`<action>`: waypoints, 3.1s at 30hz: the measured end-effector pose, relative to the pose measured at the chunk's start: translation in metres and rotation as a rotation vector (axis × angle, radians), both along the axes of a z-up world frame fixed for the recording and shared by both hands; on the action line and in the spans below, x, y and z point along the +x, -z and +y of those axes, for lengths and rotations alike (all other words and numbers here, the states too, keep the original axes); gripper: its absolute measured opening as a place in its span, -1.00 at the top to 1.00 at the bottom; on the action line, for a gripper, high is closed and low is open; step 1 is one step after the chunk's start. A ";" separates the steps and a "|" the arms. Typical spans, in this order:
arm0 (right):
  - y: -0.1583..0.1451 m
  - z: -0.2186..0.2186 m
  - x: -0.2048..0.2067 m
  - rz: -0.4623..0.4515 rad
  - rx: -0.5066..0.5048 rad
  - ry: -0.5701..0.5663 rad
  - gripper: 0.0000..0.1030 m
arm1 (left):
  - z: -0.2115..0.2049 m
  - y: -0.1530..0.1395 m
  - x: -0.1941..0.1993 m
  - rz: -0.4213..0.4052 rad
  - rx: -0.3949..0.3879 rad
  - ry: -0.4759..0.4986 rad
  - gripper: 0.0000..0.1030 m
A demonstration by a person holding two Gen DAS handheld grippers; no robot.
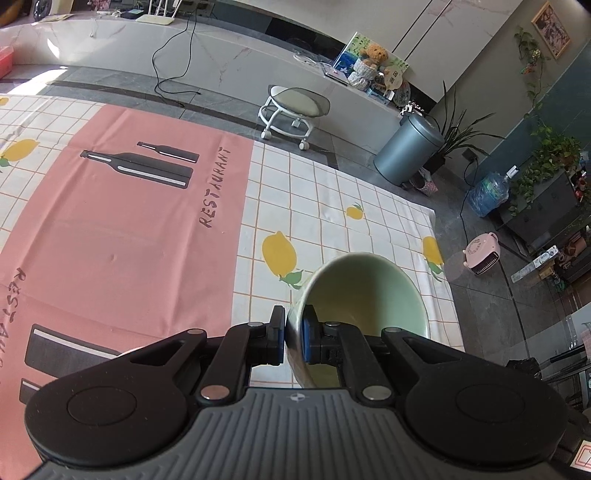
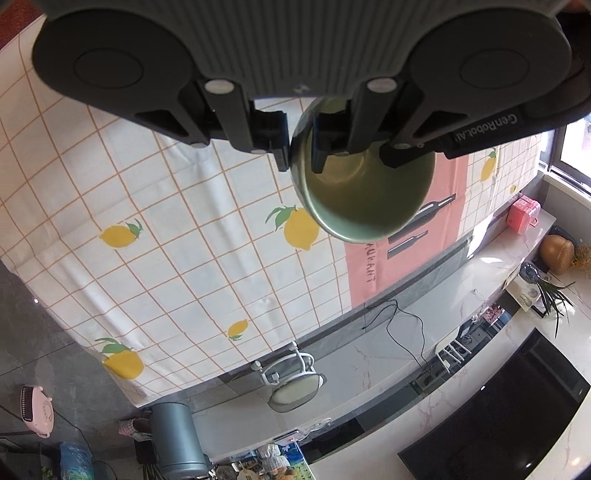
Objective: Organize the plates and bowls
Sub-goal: 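Carry the green bowl with both grippers and lower it into the steel bowl, then regrip the whole bowl stack rim with both grippers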
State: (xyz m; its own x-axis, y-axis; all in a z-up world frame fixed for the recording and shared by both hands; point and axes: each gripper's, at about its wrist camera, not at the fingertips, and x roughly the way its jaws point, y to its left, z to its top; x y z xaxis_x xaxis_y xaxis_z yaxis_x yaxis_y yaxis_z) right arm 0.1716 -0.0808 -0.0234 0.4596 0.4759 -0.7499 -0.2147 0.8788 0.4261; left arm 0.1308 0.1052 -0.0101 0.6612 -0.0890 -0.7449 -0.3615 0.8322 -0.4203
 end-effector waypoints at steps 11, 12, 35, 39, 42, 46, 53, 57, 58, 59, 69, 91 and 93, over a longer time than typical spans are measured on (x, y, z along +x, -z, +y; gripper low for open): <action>-0.012 -0.053 -0.053 -0.042 0.034 0.072 0.81 | -0.044 -0.013 -0.031 -0.034 0.021 0.073 0.82; -0.011 -0.059 -0.057 -0.038 0.038 0.078 0.81 | -0.048 -0.014 -0.032 -0.034 0.024 0.081 0.82; 0.034 -0.117 -0.070 0.066 -0.015 0.110 0.82 | -0.100 0.038 -0.034 0.140 0.034 0.236 0.80; 0.038 -0.110 -0.062 0.057 -0.053 0.060 0.83 | -0.099 0.040 -0.032 0.155 0.044 0.233 0.79; 0.038 -0.106 -0.057 0.041 -0.087 0.033 0.86 | -0.102 0.038 -0.033 0.158 0.057 0.235 0.77; 0.039 -0.094 -0.055 0.002 -0.176 -0.030 0.88 | -0.106 0.036 -0.032 0.162 0.098 0.251 0.74; 0.037 -0.086 -0.052 -0.044 -0.251 -0.099 0.88 | -0.103 0.037 -0.031 0.180 0.087 0.284 0.69; 0.036 -0.082 -0.050 -0.053 -0.280 -0.143 0.87 | -0.092 0.039 -0.029 0.192 0.010 0.268 0.68; 0.036 -0.081 -0.049 -0.051 -0.283 -0.148 0.87 | -0.089 0.039 -0.029 0.195 -0.014 0.262 0.68; 0.036 -0.081 -0.049 -0.050 -0.286 -0.150 0.86 | -0.086 0.040 -0.028 0.197 -0.035 0.258 0.67; 0.040 -0.075 -0.046 -0.033 -0.308 -0.169 0.84 | -0.076 0.026 -0.031 0.157 -0.086 0.258 0.28; 0.009 -0.081 -0.059 -0.177 -0.345 -0.147 0.75 | -0.065 0.012 -0.049 0.037 -0.005 0.212 -0.15; 0.004 -0.088 -0.061 -0.192 -0.315 -0.121 0.35 | -0.069 0.008 -0.053 0.006 0.051 0.230 -0.25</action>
State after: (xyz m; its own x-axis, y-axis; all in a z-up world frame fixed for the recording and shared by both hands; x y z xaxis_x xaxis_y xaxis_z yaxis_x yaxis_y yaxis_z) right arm 0.1102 -0.1684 -0.0271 0.5609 0.2949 -0.7736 -0.3743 0.9238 0.0808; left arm 0.0780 0.0364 -0.0184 0.6237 -0.1990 -0.7559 -0.1624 0.9130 -0.3743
